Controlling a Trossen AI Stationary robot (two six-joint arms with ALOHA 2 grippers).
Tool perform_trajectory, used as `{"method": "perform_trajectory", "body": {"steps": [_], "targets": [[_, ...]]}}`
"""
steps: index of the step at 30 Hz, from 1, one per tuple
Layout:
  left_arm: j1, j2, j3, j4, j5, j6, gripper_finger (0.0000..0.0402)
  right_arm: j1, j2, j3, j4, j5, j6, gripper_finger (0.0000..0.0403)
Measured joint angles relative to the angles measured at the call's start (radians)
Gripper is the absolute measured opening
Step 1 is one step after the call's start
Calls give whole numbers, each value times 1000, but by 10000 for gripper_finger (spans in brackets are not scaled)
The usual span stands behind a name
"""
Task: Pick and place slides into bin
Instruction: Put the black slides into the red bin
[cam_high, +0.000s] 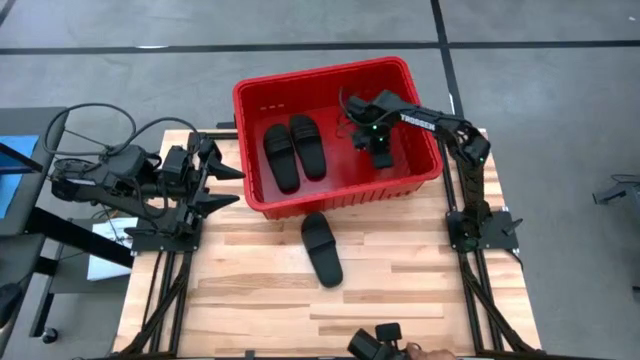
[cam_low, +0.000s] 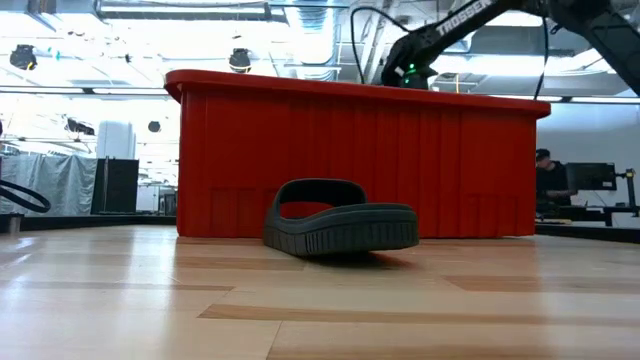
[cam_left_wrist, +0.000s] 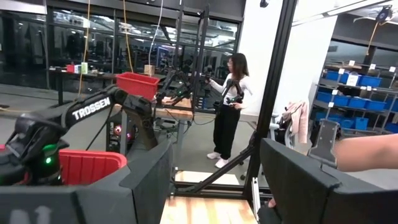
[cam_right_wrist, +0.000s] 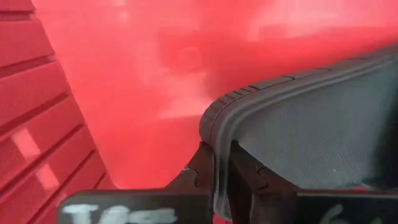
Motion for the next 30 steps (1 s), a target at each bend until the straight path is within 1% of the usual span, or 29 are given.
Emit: {"method": "perform_trajectory", "body": {"steps": [4,6,12,24,27,30], "targets": [[0,0,0,0,0,-1,234,0,30,0,0,1,4,3],[0,0,0,0,-5,-1,234,0,33,0,0,2,8,14],[0,0,0,0,-15,-1,234,6,30,0,11,21,16,82],[0,0,0,0,-18,0,234,7,29,0,11,21,50,220],[0,0,0,0,-18,1,234,7,29,0,10,21,58,240],[0,0,0,0,-18,1,234,7,28,0,3,21,58,247]]}}
